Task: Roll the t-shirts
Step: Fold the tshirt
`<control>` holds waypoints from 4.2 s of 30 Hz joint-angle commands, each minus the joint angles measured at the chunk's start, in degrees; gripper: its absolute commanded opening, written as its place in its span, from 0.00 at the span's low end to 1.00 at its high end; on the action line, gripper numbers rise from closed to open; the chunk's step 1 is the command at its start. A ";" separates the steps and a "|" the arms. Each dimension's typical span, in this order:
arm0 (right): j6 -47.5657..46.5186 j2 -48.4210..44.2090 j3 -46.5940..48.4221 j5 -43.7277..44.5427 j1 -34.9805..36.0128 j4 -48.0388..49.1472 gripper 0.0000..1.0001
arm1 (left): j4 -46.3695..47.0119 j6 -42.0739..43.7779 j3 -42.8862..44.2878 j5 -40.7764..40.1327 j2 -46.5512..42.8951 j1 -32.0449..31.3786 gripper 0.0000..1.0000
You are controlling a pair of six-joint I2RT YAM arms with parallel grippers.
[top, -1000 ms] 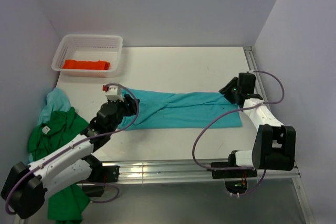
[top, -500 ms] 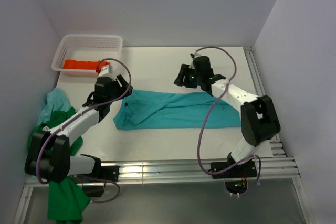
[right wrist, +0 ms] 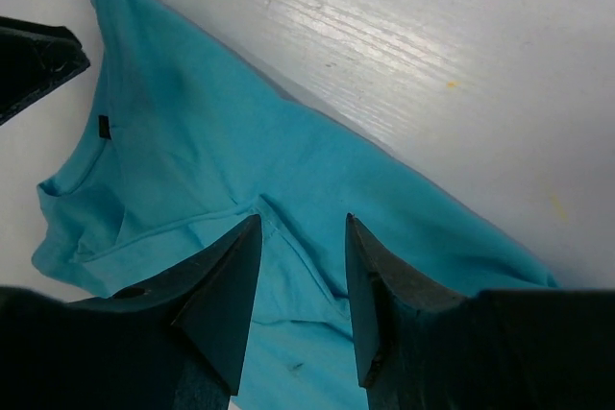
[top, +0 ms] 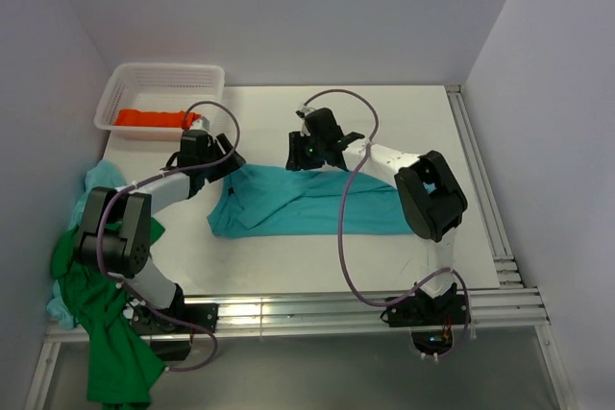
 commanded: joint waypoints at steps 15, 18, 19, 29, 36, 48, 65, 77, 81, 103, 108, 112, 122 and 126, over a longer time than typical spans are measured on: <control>-4.18 8.43 8.50 2.01 7.11 -2.41 0.48 | -0.43 -1.22 9.09 6.24 9.59 2.83 0.47; -4.44 9.40 9.65 2.97 7.72 -3.11 0.45 | -0.78 -0.96 9.88 6.68 10.65 3.09 0.30; -4.53 9.58 10.34 3.50 7.99 -3.81 0.44 | -0.69 -0.96 9.97 6.94 10.91 3.09 0.26; -4.88 5.82 6.41 7.98 8.25 -1.54 0.00 | -1.48 -0.43 9.36 5.89 10.91 4.58 0.00; -5.94 -3.32 -4.65 7.02 9.04 5.31 0.00 | -2.45 -0.16 9.97 6.50 11.17 5.81 0.00; -6.99 -12.74 -18.72 2.37 11.77 10.33 0.01 | -3.15 -0.17 9.97 6.50 10.47 5.82 0.00; -5.76 -18.98 -24.90 2.01 11.86 12.53 0.38 | -4.12 1.15 9.88 5.71 9.77 5.82 0.00; -5.68 -9.31 -14.43 9.30 11.68 3.57 0.24 | -5.53 1.77 11.90 4.92 10.47 5.82 0.00; -5.59 -10.98 -19.43 12.55 11.77 2.78 0.21 | -6.58 2.12 13.48 5.09 11.35 5.82 0.00; 13.13 -32.06 -33.22 31.12 -4.56 -14.28 0.22 | -7.81 2.47 18.40 4.57 17.50 5.82 0.00; 16.21 -33.22 -35.96 31.72 -9.41 -16.38 0.16 | -8.16 2.74 22.00 4.57 20.48 5.82 0.00; 18.75 -31.29 -37.11 33.11 -6.70 -18.75 0.13 | -10.18 2.30 25.17 5.36 22.77 5.73 0.00; 22.36 -22.86 -31.22 37.78 -0.81 -26.85 0.06 | -16.50 3.17 38.79 5.45 31.12 4.50 0.00; 22.97 -21.09 -30.78 35.59 6.12 -26.84 0.00 | -18.61 3.70 44.23 5.71 34.28 3.62 0.00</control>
